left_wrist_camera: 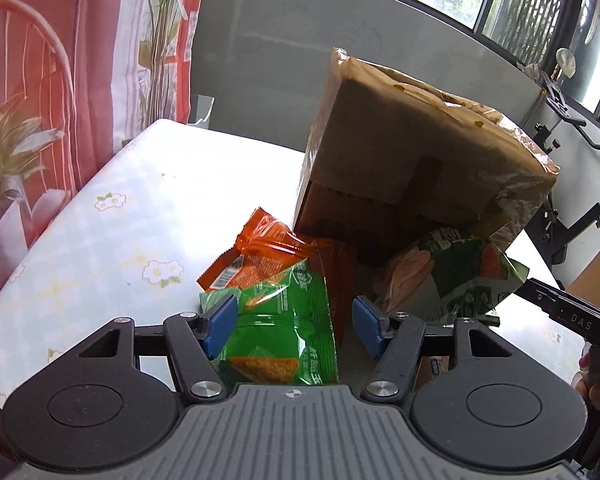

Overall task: Organize snacks
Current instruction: 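Move both tools back down to the snack pile, then grasp the small nut packet with the left tool while the right tool grasps the orange bread bar, then lift the nut packet and bread bar up over the box, then open both tools to drop the nut packet and bread bar into the box, then move both tools back down to the snack pile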

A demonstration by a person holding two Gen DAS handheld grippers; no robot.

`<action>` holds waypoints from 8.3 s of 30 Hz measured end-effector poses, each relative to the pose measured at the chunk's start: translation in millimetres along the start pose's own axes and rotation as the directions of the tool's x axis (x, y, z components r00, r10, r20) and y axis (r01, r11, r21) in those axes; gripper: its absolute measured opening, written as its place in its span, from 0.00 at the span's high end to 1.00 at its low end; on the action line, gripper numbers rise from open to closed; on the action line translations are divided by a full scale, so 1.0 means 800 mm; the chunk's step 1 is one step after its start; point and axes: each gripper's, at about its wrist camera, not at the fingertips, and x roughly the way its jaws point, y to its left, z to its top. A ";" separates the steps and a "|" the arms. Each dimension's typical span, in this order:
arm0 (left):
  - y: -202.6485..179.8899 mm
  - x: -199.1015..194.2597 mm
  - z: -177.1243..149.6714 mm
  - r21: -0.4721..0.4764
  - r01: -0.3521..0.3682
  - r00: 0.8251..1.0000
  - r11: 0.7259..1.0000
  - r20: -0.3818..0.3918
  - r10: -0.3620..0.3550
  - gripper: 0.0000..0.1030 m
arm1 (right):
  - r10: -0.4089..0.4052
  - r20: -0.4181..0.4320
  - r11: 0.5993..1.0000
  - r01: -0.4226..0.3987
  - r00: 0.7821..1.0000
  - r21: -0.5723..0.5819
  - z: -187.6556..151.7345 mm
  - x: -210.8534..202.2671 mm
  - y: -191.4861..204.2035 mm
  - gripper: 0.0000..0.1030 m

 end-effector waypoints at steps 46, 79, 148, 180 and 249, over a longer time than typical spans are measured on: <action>-0.007 0.066 -0.085 -0.065 0.029 0.965 0.997 -0.257 -0.045 0.50 | 0.019 -0.142 0.998 -0.026 0.990 -0.053 -0.083 -0.004 0.019 0.56; -0.040 0.087 -0.110 0.194 -0.056 0.998 0.979 -0.020 0.061 0.75 | 0.036 -0.146 0.999 -0.039 0.989 -0.018 -0.085 0.015 0.029 0.48; -0.028 0.049 -0.115 0.199 -0.069 0.998 0.978 0.026 0.065 0.75 | -0.117 -0.237 0.992 0.126 0.964 0.023 -0.107 0.008 -0.003 0.60; -0.057 -0.026 0.045 0.226 -0.106 0.955 0.968 0.294 0.035 0.75 | -0.164 0.173 0.986 0.154 0.971 0.066 0.026 -0.079 -0.039 0.62; 0.024 0.013 0.088 -0.077 -0.146 0.961 0.986 0.225 0.160 0.37 | -0.174 -0.096 0.982 0.166 0.980 -0.085 -0.032 0.093 -0.057 0.39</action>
